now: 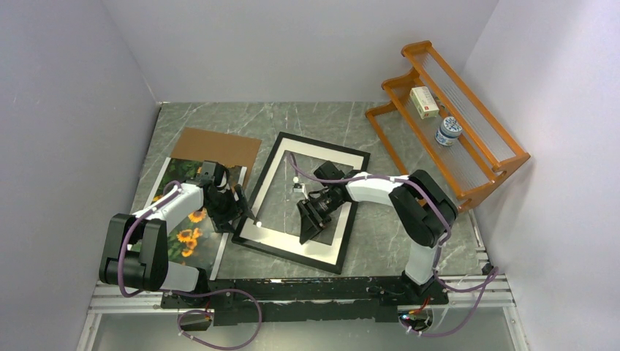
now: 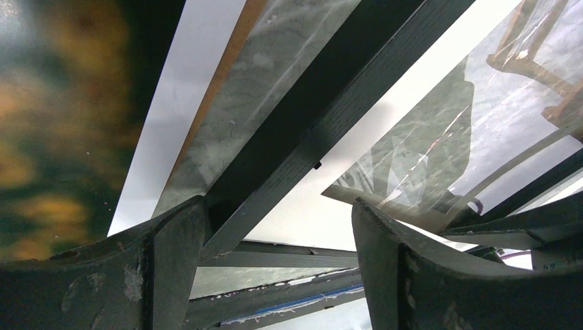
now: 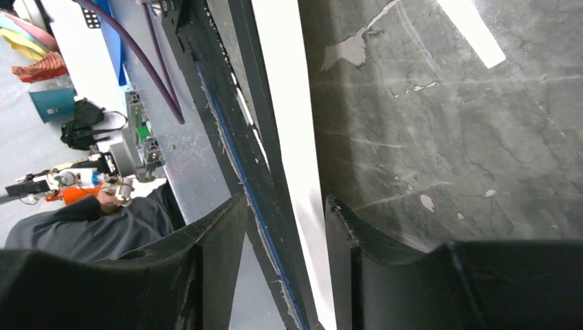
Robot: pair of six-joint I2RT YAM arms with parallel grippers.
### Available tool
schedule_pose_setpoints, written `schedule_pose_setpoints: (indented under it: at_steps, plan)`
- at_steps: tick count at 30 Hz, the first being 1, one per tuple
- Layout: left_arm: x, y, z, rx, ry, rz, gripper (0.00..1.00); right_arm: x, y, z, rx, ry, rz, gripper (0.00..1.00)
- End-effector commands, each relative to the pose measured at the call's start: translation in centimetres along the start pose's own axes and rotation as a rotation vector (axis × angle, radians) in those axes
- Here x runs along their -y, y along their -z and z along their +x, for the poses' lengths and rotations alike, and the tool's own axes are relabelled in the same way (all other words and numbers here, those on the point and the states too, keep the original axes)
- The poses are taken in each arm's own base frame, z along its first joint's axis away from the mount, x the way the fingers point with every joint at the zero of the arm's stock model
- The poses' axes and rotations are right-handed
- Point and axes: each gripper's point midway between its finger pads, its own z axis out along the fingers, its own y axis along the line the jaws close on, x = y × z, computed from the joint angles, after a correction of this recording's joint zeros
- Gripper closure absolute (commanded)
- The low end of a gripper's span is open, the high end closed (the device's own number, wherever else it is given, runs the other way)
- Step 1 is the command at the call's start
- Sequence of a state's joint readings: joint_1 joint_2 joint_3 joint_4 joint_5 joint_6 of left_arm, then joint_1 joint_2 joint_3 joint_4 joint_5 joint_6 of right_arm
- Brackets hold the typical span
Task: Put the photo into the frame
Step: Adjust the photo frame item on the photo frame.
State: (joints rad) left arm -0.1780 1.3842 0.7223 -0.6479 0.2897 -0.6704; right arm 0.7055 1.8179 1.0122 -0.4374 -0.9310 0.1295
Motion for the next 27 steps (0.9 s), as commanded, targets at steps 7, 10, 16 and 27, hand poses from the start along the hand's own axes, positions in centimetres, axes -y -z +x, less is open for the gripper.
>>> schedule_pose_setpoints:
  at_steps: [7,10,16,27]
  plan:
    - [0.8,0.2,0.0,0.011,0.003,0.042,0.19,0.1,-1.1,0.0,-0.012,0.003,-0.057,0.55]
    - [0.7,0.2,0.0,0.01,0.003,0.039,0.19,0.6,-1.1,-0.2,0.004,0.021,-0.022,0.68]
    - [0.6,0.2,-0.1,0.011,0.002,0.027,0.19,1.2,-1.0,-0.3,0.01,0.024,0.016,0.95]
    - [0.5,0.4,-0.1,0.015,0.0,0.021,0.19,1.8,0.1,-2.9,0.138,0.096,0.131,1.0]
